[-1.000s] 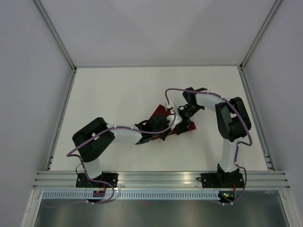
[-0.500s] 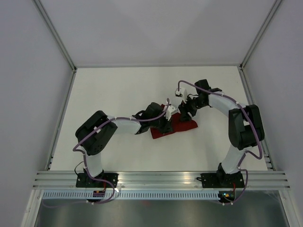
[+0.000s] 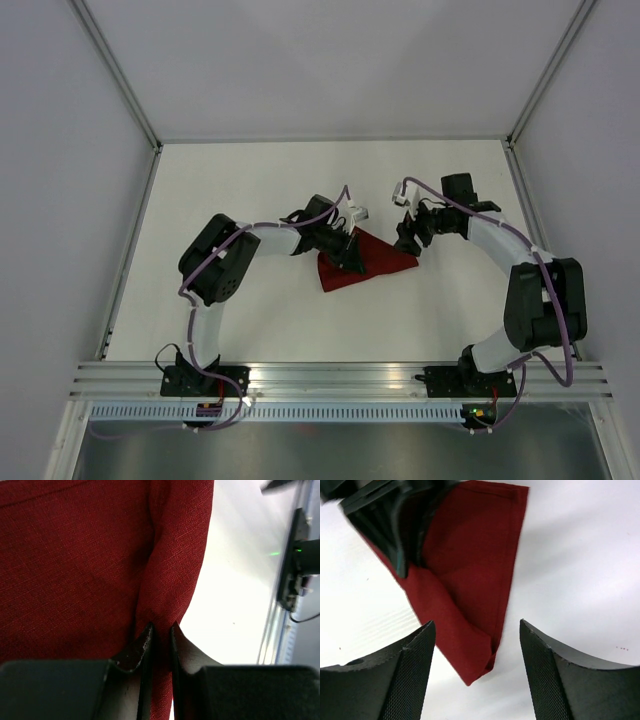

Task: Fold the napkin, place the utensils inside, and roll it up
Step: Roll the napkin at the center of the board.

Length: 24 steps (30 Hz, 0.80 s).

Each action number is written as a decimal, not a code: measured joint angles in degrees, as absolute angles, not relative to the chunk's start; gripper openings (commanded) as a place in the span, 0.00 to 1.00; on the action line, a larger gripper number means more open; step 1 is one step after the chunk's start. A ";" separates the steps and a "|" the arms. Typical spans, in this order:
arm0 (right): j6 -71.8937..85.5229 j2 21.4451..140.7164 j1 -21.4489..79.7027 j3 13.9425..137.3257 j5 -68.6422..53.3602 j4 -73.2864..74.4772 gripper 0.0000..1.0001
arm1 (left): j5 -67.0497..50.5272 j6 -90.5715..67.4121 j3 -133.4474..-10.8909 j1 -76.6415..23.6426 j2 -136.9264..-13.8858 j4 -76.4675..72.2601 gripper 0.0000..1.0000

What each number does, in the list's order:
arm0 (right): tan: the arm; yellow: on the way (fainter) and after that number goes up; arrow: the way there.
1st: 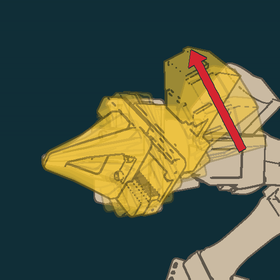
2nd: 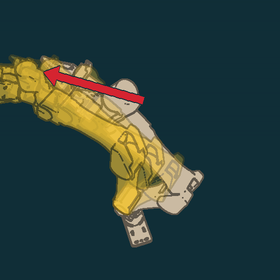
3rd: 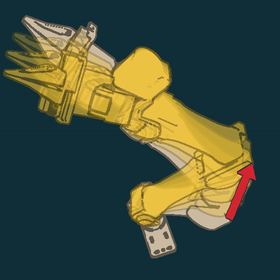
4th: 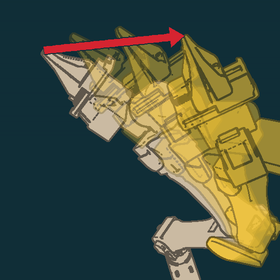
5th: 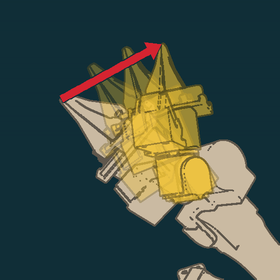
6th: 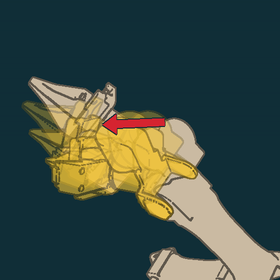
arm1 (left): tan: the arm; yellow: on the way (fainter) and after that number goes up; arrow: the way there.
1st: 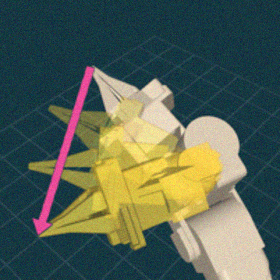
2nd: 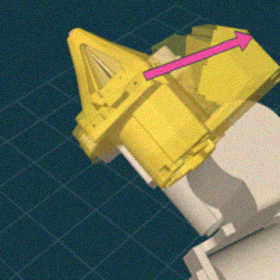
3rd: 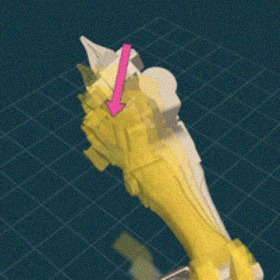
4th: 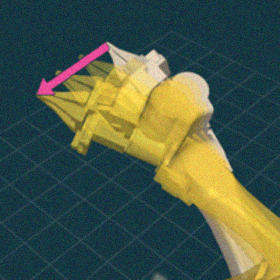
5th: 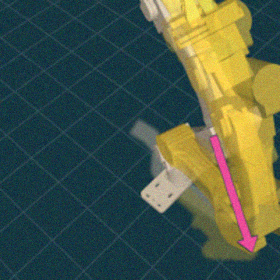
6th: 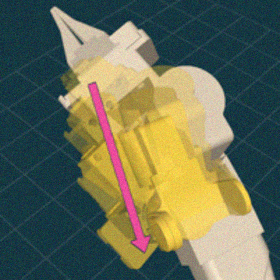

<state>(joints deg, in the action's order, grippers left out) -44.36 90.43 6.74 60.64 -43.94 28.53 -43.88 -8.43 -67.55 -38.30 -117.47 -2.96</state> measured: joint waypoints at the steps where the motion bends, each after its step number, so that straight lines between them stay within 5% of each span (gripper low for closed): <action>1: -45.71 88.99 7.09 58.98 -43.88 28.18 0.74 | -45.15 -8.69 -68.45 -37.93 -118.24 -2.11 0.02; 13: -56.53 76.01 23.49 33.23 -30.59 11.20 0.76 | -53.17 -11.38 -76.77 -35.88 -124.66 8.32 0.02; 24: -58.50 77.69 27.27 32.14 -25.23 2.13 0.63 | -54.59 -12.10 -79.13 -35.86 -126.08 13.91 0.09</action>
<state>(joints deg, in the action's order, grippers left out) -58.50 77.69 27.27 32.14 -25.23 2.13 -54.59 -12.10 -79.13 -35.86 -126.08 13.91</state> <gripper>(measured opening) 0.669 0.202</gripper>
